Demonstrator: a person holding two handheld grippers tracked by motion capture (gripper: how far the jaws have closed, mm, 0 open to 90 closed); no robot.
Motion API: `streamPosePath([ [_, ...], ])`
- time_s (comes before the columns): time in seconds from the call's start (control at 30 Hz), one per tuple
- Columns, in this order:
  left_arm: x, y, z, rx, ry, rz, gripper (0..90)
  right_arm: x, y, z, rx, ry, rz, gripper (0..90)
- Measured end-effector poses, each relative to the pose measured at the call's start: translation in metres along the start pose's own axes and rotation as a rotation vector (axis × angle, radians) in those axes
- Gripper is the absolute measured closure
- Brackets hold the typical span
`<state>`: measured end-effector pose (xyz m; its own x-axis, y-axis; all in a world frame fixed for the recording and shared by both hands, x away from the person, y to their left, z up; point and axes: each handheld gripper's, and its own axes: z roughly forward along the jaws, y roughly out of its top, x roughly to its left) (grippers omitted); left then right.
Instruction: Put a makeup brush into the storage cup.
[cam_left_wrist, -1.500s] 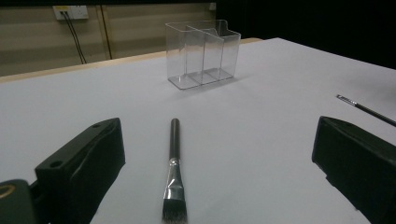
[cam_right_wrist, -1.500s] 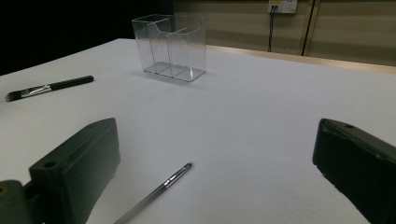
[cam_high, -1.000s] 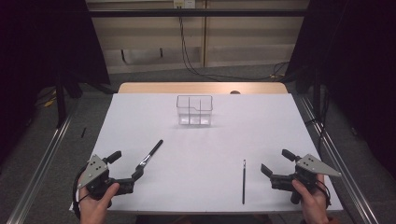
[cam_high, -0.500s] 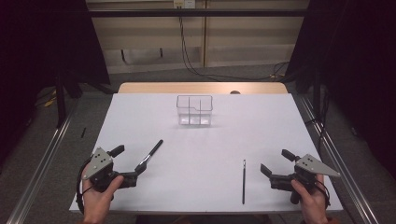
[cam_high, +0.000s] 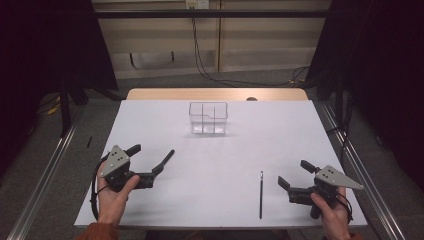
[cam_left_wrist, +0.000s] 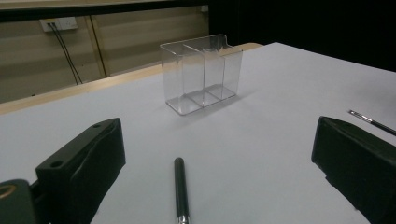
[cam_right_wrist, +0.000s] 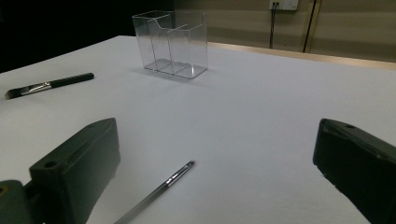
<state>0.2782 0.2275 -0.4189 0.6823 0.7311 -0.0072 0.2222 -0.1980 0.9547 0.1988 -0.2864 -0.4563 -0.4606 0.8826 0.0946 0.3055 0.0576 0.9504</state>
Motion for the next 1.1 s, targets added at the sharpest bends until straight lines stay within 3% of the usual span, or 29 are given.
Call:
streamPosePath([
  [0.37,0.017,0.007,0.016,-0.022,0.022,-0.027,2.7,0.000,0.000,0.002,0.009,0.007,0.003,0.3],
  [0.43,0.021,0.009,0.019,-0.021,0.062,-0.034,2.6,0.000,0.000,0.003,0.010,0.007,0.001,0.3],
  [0.57,0.028,0.011,0.027,-0.009,0.068,-0.035,2.2,0.001,0.000,0.003,0.010,0.008,0.002,0.3],
  [0.67,0.031,0.015,0.035,0.016,0.047,-0.022,2.2,0.001,0.000,0.003,0.010,0.010,0.005,0.3],
  [0.8,0.032,0.018,0.044,0.033,0.034,-0.035,2.3,0.000,0.000,0.003,0.011,0.013,0.000,0.3],
  [1.03,0.033,0.021,0.046,0.046,0.032,-0.015,3.4,0.001,0.000,0.004,0.011,0.016,-0.001,0.3],
  [1.1,0.033,0.024,0.046,0.075,0.021,-0.009,3.5,0.001,0.000,0.004,0.011,0.016,-0.002,0.3],
])
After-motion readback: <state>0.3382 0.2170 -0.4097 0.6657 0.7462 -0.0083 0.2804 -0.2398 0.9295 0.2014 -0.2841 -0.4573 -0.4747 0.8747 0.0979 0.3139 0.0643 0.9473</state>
